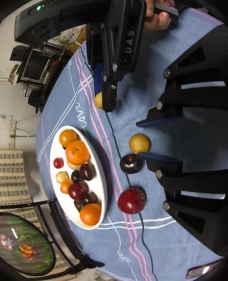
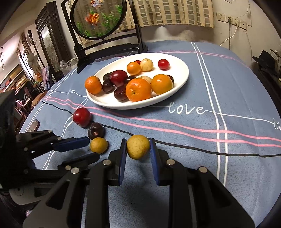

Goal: Organize fruits
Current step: 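Grasp a small yellow fruit with the left tool while the right tool grasps another yellow fruit, then place the yellow fruit on the plate with the left tool while the right tool places its yellow fruit, then grasp the red plum with the left tool while the right tool grasps the dark cherry, then place the red plum on the plate with the left tool while the right tool places the cherry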

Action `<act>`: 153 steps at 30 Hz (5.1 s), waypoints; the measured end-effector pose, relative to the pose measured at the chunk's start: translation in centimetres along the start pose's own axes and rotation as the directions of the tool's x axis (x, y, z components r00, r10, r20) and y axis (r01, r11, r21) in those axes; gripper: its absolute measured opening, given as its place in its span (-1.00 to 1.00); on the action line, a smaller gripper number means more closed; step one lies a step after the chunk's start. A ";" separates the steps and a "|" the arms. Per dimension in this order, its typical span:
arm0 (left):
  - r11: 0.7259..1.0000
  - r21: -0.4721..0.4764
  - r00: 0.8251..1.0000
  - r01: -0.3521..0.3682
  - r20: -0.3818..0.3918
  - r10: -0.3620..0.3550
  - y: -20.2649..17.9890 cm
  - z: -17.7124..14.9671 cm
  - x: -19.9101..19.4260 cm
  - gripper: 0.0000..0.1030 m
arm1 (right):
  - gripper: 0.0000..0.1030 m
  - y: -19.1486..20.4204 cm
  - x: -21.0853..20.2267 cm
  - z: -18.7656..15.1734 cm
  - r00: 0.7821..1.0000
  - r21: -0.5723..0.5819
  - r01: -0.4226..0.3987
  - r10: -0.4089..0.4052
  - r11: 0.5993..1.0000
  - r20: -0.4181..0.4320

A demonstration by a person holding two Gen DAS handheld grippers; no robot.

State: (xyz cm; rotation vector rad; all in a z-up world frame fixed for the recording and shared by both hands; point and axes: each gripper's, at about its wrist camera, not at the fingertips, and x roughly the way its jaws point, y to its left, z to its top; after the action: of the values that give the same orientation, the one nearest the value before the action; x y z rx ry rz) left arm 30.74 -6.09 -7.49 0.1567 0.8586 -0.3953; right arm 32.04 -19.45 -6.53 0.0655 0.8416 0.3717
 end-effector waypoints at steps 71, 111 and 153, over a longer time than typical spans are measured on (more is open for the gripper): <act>0.912 -0.351 0.964 -0.211 0.077 0.253 13.7 8.0 -3.1 0.91 | 0.14 2.3 2.2 8.5 0.984 -0.078 -0.027 0.040 0.997 0.175; 0.971 -0.215 0.993 -0.103 0.030 0.112 8.3 1.4 -0.6 0.33 | -0.45 3.6 1.5 2.9 0.999 -0.036 -0.014 0.016 0.999 0.043; 0.971 -0.237 0.992 -0.045 0.107 0.072 5.7 1.1 -3.9 -0.23 | -0.45 3.5 -1.7 2.6 0.987 -0.012 -0.074 0.075 0.997 0.145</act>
State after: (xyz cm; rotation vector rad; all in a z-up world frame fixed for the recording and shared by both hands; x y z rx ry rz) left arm 31.48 -0.08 -3.92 -0.0584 0.7783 -0.2426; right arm 31.88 -16.50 -2.88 0.1170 0.6952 0.4348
